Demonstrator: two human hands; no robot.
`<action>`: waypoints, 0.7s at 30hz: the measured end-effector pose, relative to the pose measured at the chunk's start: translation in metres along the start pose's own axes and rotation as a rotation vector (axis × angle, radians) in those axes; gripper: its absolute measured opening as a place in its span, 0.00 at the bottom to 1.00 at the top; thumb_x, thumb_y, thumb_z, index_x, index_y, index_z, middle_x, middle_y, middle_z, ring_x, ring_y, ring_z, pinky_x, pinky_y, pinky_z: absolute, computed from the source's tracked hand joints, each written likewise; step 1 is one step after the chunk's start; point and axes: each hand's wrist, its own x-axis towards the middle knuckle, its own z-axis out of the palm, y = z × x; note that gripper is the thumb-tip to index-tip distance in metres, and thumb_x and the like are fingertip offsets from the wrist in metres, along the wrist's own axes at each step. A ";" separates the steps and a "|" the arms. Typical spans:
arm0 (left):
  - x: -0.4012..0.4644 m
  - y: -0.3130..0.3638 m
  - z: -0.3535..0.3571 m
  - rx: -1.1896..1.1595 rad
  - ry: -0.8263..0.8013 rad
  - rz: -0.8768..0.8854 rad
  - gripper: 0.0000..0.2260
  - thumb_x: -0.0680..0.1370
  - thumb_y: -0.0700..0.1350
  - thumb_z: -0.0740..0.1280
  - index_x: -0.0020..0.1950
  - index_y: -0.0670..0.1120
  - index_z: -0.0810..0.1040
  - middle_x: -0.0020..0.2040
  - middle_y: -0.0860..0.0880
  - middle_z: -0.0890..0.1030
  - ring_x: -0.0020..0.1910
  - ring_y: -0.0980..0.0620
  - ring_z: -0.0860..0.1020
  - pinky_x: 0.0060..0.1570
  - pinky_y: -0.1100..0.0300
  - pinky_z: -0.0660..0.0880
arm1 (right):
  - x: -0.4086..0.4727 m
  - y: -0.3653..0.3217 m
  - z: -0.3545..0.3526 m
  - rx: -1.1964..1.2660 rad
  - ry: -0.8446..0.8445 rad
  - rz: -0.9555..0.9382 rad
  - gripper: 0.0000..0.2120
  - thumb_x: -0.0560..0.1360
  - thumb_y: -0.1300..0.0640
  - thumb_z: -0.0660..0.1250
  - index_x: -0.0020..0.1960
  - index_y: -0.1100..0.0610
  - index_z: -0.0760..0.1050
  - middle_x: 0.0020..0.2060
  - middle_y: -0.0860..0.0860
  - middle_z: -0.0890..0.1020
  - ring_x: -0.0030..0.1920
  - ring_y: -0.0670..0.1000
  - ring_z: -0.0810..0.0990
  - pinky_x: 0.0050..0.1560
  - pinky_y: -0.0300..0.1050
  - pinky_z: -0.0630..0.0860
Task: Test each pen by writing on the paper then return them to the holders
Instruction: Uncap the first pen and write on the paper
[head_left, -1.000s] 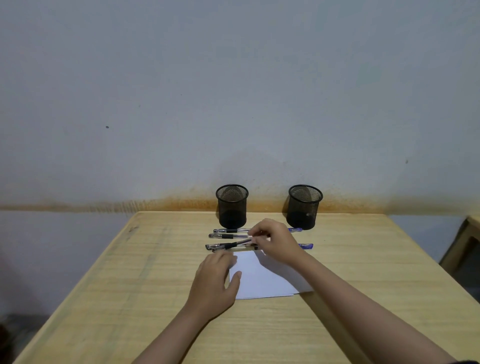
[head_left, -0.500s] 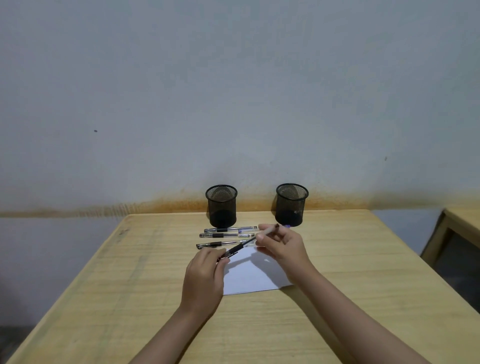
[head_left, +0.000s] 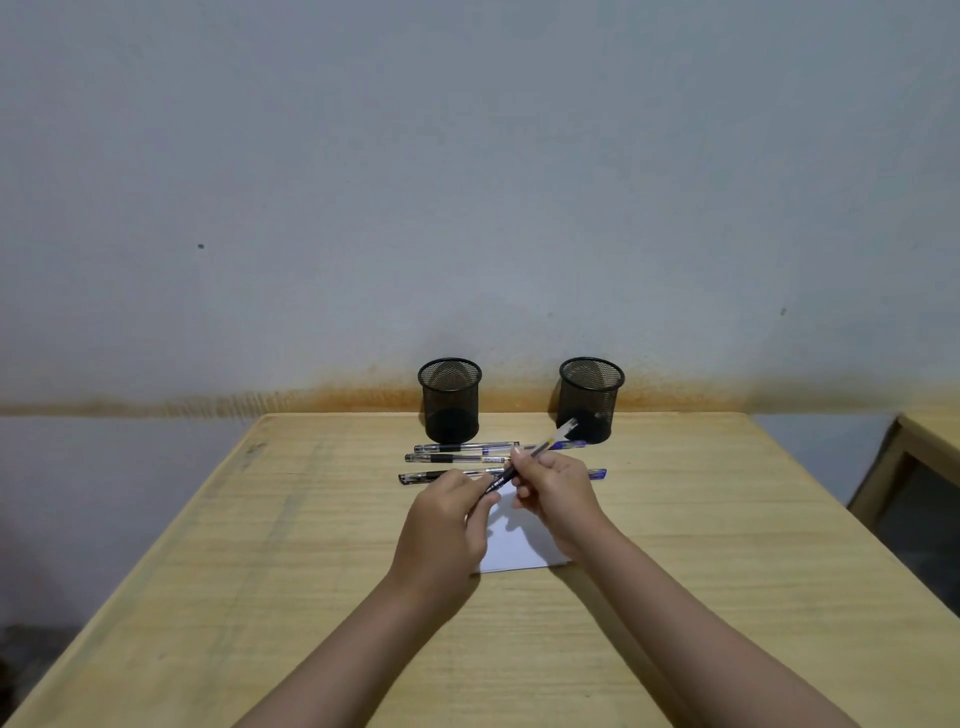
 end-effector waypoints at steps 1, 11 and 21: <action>0.001 0.001 0.000 -0.006 0.014 -0.006 0.07 0.74 0.42 0.65 0.47 0.44 0.83 0.36 0.48 0.79 0.34 0.54 0.74 0.35 0.58 0.72 | 0.004 -0.001 0.001 0.052 0.040 0.028 0.12 0.77 0.58 0.66 0.39 0.64 0.76 0.24 0.51 0.73 0.24 0.45 0.71 0.29 0.37 0.72; -0.025 -0.064 -0.041 0.078 0.103 -0.505 0.04 0.73 0.41 0.70 0.45 0.46 0.84 0.40 0.50 0.85 0.40 0.52 0.80 0.41 0.59 0.74 | 0.028 -0.018 -0.063 0.056 0.311 -0.087 0.11 0.77 0.57 0.66 0.39 0.62 0.76 0.28 0.53 0.73 0.23 0.44 0.72 0.31 0.39 0.76; -0.017 -0.099 -0.033 0.310 -0.015 -0.553 0.11 0.75 0.45 0.67 0.56 0.46 0.81 0.54 0.46 0.79 0.56 0.43 0.74 0.53 0.46 0.70 | 0.007 0.009 -0.021 -0.076 0.169 -0.108 0.03 0.73 0.59 0.71 0.41 0.57 0.79 0.34 0.53 0.81 0.36 0.48 0.80 0.42 0.43 0.82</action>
